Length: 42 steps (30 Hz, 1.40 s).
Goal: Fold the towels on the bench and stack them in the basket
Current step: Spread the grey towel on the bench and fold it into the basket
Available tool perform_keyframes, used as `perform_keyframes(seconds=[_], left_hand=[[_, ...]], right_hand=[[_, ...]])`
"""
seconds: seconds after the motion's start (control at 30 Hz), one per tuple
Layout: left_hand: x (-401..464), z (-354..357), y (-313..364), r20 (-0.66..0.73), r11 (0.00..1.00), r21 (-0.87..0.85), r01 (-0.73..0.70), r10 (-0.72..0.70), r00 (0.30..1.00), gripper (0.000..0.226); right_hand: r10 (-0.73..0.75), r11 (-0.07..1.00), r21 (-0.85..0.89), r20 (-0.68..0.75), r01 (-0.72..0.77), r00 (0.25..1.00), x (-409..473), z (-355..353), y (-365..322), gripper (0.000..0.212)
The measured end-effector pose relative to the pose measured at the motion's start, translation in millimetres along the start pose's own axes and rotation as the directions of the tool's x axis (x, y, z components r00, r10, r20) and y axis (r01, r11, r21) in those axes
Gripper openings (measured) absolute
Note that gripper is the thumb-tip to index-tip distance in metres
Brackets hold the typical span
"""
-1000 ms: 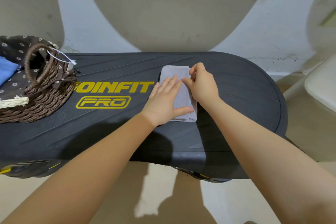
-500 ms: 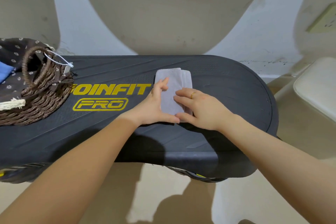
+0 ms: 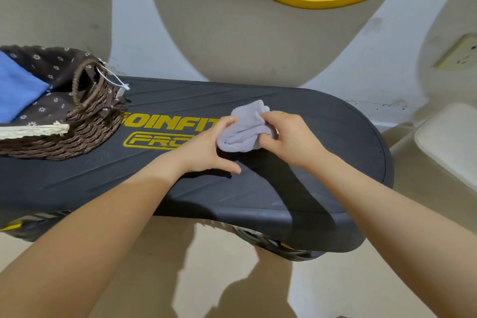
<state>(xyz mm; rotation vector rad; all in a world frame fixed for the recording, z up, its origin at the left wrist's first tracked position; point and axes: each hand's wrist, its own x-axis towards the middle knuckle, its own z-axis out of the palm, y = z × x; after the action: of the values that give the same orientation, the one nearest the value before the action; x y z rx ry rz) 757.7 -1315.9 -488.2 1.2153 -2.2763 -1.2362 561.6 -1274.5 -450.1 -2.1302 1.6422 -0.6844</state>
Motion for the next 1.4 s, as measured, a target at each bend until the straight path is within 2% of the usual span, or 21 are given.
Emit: perform_keyframes(seconds=[0.03,0.07,0.13,0.17,0.2,0.27,0.33,0.4,0.47,0.53,0.6,0.67,0.77,0.83,0.9,0.97,1.03,1.1,1.17,1.27,1.4], left_hand=[[-7,-6,4,-0.119,0.996,-0.078,-0.036,0.027,0.993,0.088],[-15,-11,8,-0.245,0.987,-0.142,-0.074,0.038,0.969,0.078],[-33,-24,17,-0.422,0.955,-0.250,-0.160,0.042,0.906,0.066],[-42,-31,20,-0.466,0.941,-0.275,-0.198,0.050,0.884,0.062],[-52,-39,23,-0.489,0.936,-0.276,-0.220,0.061,0.870,0.061],[-71,-57,25,-0.488,0.937,-0.270,-0.221,0.065,0.871,0.059],[-91,-81,24,-0.469,0.943,-0.267,-0.200,0.054,0.882,0.055],[-114,-108,21,-0.476,0.957,-0.234,-0.172,0.041,0.878,0.053],[-140,-136,16,-0.508,0.969,-0.202,-0.145,0.023,0.861,0.050],[-166,-164,8,-0.526,0.973,-0.187,-0.136,0.018,0.850,0.052],[-189,-192,-1,-0.534,0.979,-0.172,-0.111,0.002,0.846,0.051],[-207,-221,-13,-0.530,0.981,-0.186,-0.053,-0.055,0.846,0.042],[-220,-258,-41,-0.509,0.982,-0.129,0.137,-0.184,0.841,0.021],[-225,-274,-65,-0.518,0.965,-0.127,0.231,-0.263,0.814,0.025],[-229,-286,-84,-0.505,0.957,-0.194,0.216,-0.286,0.815,0.037],[-231,-296,-102,-0.512,0.949,-0.287,0.133,-0.269,0.816,0.054],[-228,-304,-119,-0.583,0.925,-0.375,0.059,-0.284,0.761,0.059],[-218,-308,-134,-0.659,0.955,-0.279,0.098,-0.264,0.704,0.055],[-204,-305,-145,-0.648,0.965,-0.062,0.256,-0.234,0.725,0.052],[-183,-297,-154,-0.571,0.873,0.183,0.453,-0.280,0.771,0.050],[-178,-305,-175,-0.580,0.782,0.305,0.543,-0.300,0.757,0.054]], right_hand=[[0.060,0.986,0.159,-0.014,-0.057,0.998,3,-5,-13,0.018],[0.127,0.922,0.367,0.018,-0.125,0.992,6,-9,-26,0.016],[0.208,0.677,0.690,0.154,-0.256,0.966,16,-14,-49,0.021],[0.224,0.592,0.749,0.203,-0.298,0.953,23,-15,-60,0.022],[0.250,0.564,0.759,0.220,-0.327,0.943,32,-14,-71,0.017],[0.308,0.606,0.715,0.193,-0.349,0.932,49,-10,-94,0.011],[0.297,0.686,0.668,0.105,-0.288,0.949,66,-2,-120,0.020],[0.150,0.726,0.668,0.078,-0.164,0.986,84,5,-145,0.038],[-0.113,0.794,0.608,0.174,-0.016,0.978,102,10,-170,0.051],[-0.313,0.856,0.507,0.349,0.104,0.883,118,15,-202,0.056],[-0.381,0.873,0.457,0.426,0.168,0.820,136,22,-237,0.063],[-0.362,0.899,0.393,0.416,0.194,0.834,156,37,-267,0.058],[-0.288,0.925,0.355,0.418,0.137,0.861,185,69,-295,0.051],[-0.247,0.923,0.376,0.414,0.082,0.876,203,93,-303,0.050],[-0.200,0.913,0.406,0.380,0.031,0.903,220,114,-308,0.039],[-0.146,0.911,0.413,0.304,0.009,0.941,235,135,-313,0.033],[-0.097,0.933,0.361,0.220,0.011,0.971,250,154,-316,0.038],[-0.049,0.963,0.268,0.150,0.008,0.987,262,173,-316,0.040],[-0.005,0.984,0.174,0.178,-0.026,0.984,272,194,-311,0.038],[0.092,0.991,0.067,0.257,-0.113,0.962,285,223,-303,0.033],[0.115,0.993,0.009,0.248,-0.122,0.962,295,253,-305,0.030]])
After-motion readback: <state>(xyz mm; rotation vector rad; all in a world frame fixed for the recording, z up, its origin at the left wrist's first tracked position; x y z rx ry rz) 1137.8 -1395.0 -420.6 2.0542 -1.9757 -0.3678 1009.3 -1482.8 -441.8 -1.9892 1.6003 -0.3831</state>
